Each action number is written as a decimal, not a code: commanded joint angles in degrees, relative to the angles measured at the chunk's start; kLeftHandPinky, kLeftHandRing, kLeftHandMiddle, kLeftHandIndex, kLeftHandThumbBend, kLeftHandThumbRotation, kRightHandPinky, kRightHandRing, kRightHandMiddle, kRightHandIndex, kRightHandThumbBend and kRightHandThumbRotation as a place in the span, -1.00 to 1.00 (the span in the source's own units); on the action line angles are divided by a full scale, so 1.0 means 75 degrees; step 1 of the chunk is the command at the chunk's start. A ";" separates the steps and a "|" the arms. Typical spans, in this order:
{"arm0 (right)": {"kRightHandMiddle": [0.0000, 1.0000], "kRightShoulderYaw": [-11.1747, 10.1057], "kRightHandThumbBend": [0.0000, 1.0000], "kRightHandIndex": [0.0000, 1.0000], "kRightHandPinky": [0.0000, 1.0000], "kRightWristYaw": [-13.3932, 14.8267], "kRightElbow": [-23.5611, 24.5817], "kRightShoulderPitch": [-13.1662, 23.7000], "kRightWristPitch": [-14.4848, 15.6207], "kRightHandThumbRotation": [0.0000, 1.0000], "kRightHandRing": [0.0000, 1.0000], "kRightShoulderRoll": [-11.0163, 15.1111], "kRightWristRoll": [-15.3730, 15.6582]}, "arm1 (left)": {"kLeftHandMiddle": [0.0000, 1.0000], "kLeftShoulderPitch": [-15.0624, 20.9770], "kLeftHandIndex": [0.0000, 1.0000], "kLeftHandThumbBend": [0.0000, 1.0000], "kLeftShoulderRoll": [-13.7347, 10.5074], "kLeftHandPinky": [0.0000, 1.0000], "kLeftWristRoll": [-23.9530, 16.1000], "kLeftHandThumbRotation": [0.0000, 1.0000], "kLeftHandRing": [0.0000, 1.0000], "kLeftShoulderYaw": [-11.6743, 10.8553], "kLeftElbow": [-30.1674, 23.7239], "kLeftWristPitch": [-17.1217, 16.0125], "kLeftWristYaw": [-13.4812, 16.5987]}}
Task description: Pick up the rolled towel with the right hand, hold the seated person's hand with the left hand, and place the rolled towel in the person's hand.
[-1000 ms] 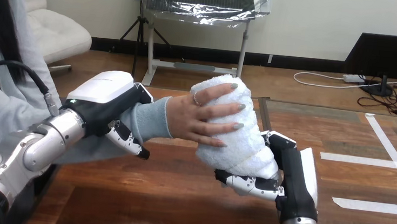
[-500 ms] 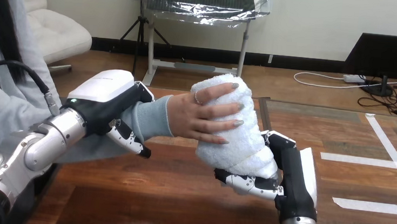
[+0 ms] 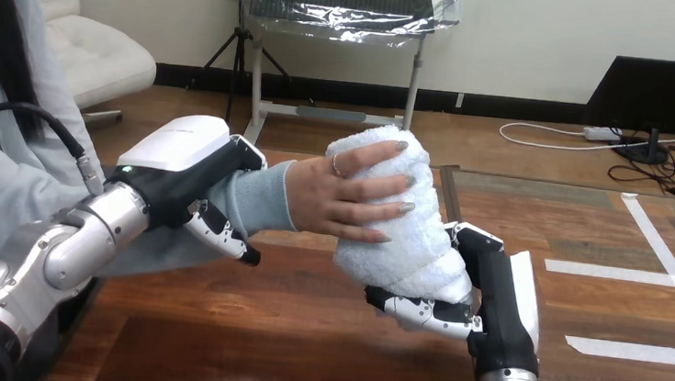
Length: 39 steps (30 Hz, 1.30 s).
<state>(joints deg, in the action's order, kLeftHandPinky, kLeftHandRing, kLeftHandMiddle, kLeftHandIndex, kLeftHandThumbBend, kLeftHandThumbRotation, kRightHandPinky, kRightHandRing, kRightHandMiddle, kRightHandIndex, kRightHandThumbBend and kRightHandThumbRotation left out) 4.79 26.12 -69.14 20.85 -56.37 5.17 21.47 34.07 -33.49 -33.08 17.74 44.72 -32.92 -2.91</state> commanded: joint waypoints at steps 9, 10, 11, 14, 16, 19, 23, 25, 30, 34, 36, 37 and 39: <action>0.40 0.0400 0.80 0.42 0.25 -0.0907 0.0154 0.0637 0.0805 -1.00 0.36 0.0140 0.0150 | 0.24 0.0353 0.28 0.95 0.0087 0.02 0.0150 -0.65 0.15 -0.0292 -0.0653 -0.0104 0.0352; 0.46 0.0391 0.82 0.48 0.31 -0.0998 0.0171 0.0633 0.0873 -0.99 0.42 0.0147 0.0120 | 0.26 0.0334 0.31 0.96 0.0081 0.04 0.0145 -0.62 0.17 -0.0296 -0.0660 -0.0105 0.0366; 0.50 0.0382 0.83 0.52 0.37 -0.1066 0.0191 0.0623 0.0919 -0.98 0.47 0.0154 0.0098 | 0.28 0.0316 0.33 0.97 0.0079 0.06 0.0141 -0.60 0.19 -0.0298 -0.0677 -0.0102 0.0375; 0.63 0.0402 0.86 0.65 0.54 -0.1243 0.0235 0.0595 0.1040 -0.92 0.62 0.0226 0.0117 | 0.35 0.0234 0.41 0.99 0.0041 0.12 0.0087 -0.52 0.25 -0.0289 -0.0753 0.0002 0.0376; 0.70 0.0448 0.88 0.74 0.64 -0.1332 0.0282 0.0590 0.1194 -0.85 0.71 0.0283 0.0161 | 0.39 0.0176 0.46 0.99 0.0016 0.16 0.0052 -0.47 0.29 -0.0287 -0.0789 0.0041 0.0415; 0.81 0.0479 0.89 0.85 0.80 -0.1405 0.0345 0.0562 0.1291 -0.74 0.84 0.0320 0.0140 | 0.45 0.0101 0.53 1.00 -0.0010 0.21 0.0064 -0.42 0.35 -0.0297 -0.0863 0.0092 0.0396; 0.88 0.0460 0.91 0.93 0.90 -0.1510 0.0396 0.0507 0.1352 -0.62 0.92 0.0354 0.0061 | 0.52 -0.0040 0.61 1.00 -0.0041 0.28 0.0188 -0.37 0.43 -0.0349 -0.0981 0.0164 0.0264; 0.90 0.0442 0.93 0.96 0.93 -0.1573 0.0408 0.0488 0.1380 -0.57 0.95 0.0369 0.0015 | 0.56 -0.0107 0.65 1.00 -0.0049 0.32 0.0242 -0.35 0.47 -0.0376 -0.1019 0.0194 0.0222; 0.96 0.0429 0.95 0.99 0.98 -0.1686 0.0462 0.0448 0.1454 -0.42 0.99 0.0408 -0.0048 | 0.69 -0.0264 0.76 1.00 -0.0119 0.49 0.0238 -0.26 0.62 -0.0376 -0.1177 0.0302 0.0227; 0.97 0.0461 0.98 1.00 0.99 -0.1707 0.0476 0.0429 0.1514 -0.29 1.00 0.0478 -0.0035 | 0.76 -0.0428 0.83 1.00 -0.0168 0.60 0.0206 -0.18 0.71 -0.0386 -0.1249 0.0285 0.0351; 0.97 0.0452 0.99 1.00 1.00 -0.1784 0.0481 0.0421 0.1514 -0.20 1.00 0.0498 -0.0076 | 0.81 -0.0478 0.87 1.00 -0.0184 0.66 0.0168 -0.14 0.77 -0.0381 -0.1244 0.0259 0.0428; 0.98 0.0446 0.99 1.00 1.00 -0.1823 0.0484 0.0419 0.1522 -0.18 1.00 0.0506 -0.0095 | 0.82 -0.0496 0.88 1.00 -0.0191 0.68 0.0142 -0.12 0.79 -0.0375 -0.1235 0.0250 0.0465; 0.98 0.0441 1.00 1.00 1.00 -0.1889 0.0506 0.0406 0.1551 -0.14 1.00 0.0521 -0.0117 | 0.85 -0.0548 0.90 1.00 -0.0211 0.71 0.0113 -0.09 0.82 -0.0373 -0.1247 0.0249 0.0507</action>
<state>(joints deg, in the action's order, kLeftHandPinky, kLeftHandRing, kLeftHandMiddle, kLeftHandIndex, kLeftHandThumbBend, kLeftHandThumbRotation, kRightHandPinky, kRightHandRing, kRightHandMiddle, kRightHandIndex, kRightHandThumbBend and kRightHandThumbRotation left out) 8.23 12.80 -68.17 21.85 -44.92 7.48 21.46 30.52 -33.52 -32.06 16.77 37.63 -31.04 -0.93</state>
